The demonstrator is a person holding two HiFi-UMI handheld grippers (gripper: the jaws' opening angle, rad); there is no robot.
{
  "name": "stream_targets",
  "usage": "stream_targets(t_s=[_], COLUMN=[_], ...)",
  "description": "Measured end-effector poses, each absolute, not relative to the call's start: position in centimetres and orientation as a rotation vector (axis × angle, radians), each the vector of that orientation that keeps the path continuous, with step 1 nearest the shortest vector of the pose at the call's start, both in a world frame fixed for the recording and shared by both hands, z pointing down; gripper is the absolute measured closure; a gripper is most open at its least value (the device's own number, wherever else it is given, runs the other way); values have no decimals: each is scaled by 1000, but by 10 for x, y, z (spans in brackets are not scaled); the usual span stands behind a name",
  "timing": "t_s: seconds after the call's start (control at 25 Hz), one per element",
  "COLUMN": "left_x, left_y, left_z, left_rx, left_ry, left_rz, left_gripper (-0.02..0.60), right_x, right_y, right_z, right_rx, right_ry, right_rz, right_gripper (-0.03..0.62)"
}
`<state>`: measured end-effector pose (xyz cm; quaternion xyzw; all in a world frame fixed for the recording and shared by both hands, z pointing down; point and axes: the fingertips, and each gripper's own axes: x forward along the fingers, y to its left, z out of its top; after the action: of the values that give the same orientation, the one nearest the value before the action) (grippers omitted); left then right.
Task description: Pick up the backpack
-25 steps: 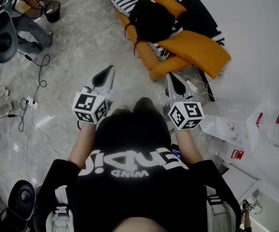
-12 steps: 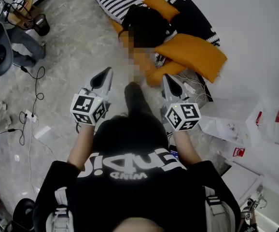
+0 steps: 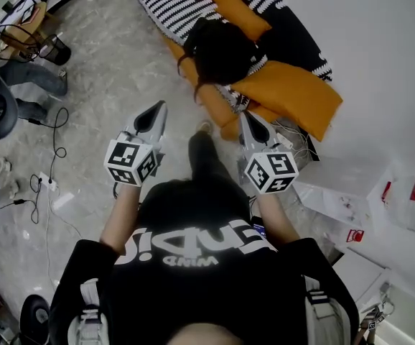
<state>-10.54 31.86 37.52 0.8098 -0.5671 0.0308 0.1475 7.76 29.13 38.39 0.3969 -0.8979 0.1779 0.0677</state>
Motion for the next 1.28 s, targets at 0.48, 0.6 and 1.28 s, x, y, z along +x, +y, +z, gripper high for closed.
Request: stream_targets(t_s=[0.48, 0.6, 1.28], left_x=[-125, -129, -112], left_y=[180, 141, -35], left_z=[360, 358, 348], left_rx=[2321, 2324, 2391], left_ry=[-1624, -1616, -1595], left_rz=[82, 91, 121], left_gripper=[580, 580, 580], right_x=[57, 53, 65], right_y=[148, 111, -62], right_z=[370, 368, 369], right_rx=[1174, 1187, 1205], right_ry=[-2710, -2704, -2725], right_rz=[576, 587, 626], right_gripper=[594, 594, 594])
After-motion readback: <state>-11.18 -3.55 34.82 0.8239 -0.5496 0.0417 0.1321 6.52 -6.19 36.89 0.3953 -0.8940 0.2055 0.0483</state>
